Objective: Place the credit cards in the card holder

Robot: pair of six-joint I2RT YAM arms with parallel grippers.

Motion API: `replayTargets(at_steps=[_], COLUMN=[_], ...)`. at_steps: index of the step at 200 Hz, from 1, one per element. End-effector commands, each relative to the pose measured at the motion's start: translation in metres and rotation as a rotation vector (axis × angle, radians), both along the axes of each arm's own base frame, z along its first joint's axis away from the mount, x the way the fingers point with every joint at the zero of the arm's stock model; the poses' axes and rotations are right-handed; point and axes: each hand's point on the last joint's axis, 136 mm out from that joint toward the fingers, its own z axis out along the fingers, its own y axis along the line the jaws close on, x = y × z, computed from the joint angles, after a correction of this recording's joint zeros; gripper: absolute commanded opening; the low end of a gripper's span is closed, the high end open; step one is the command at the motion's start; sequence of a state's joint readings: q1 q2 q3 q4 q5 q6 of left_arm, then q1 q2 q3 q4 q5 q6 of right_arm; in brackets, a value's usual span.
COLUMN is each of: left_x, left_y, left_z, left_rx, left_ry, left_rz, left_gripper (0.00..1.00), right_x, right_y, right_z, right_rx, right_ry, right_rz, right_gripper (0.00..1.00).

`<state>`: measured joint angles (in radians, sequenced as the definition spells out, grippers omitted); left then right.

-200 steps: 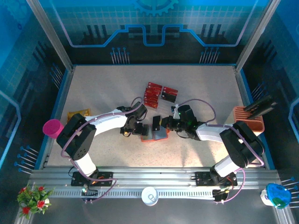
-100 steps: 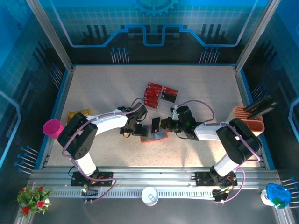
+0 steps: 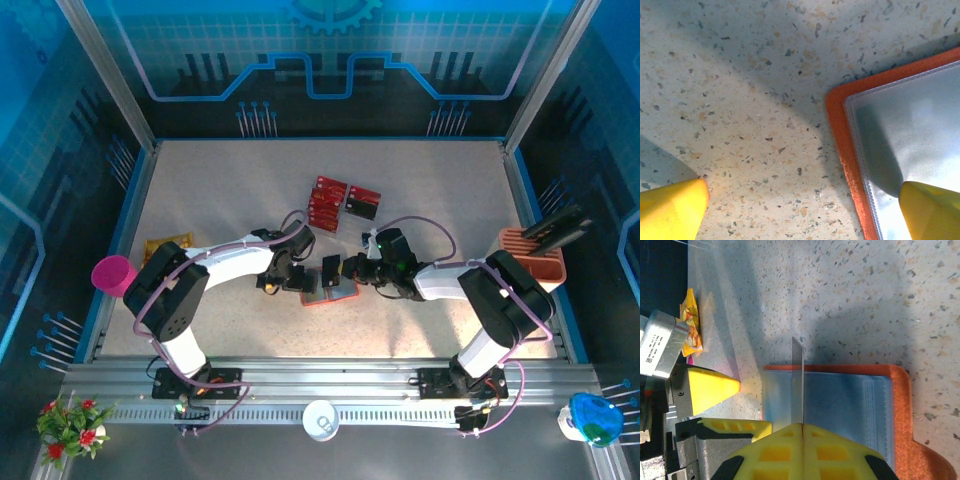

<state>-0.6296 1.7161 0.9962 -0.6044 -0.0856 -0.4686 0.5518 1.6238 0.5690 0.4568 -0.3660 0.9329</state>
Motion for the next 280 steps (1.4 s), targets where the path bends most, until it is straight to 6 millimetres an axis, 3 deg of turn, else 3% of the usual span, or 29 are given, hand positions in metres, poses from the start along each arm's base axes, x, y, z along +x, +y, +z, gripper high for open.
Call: replayTargets(at_steps=[1,145,244,280], left_x=[-0.011,-0.008,-0.006,0.004], left_y=[0.007,0.005,0.002,-0.004], left_z=[-0.01,-0.01,-0.01,0.0], left_rx=[0.039,0.034,0.026,0.006], left_ry=[0.034,0.03,0.026,-0.002], left_rz=[-0.017,-0.021,-0.023,-0.023], left_gripper=[0.99,0.99,0.99,0.99], right_x=[-0.013,-0.035,-0.033,-0.039], right_y=[0.006,0.001,0.023,0.035], right_z=[-0.008,-0.02,-0.025,-0.026], right_rx=[-0.013,-0.082,-0.094,-0.108], right_ry=[0.02,0.092,0.141,0.167], right_rz=[0.064,0.161,0.243,0.297], right_gripper=[0.0,0.0,0.0,0.0])
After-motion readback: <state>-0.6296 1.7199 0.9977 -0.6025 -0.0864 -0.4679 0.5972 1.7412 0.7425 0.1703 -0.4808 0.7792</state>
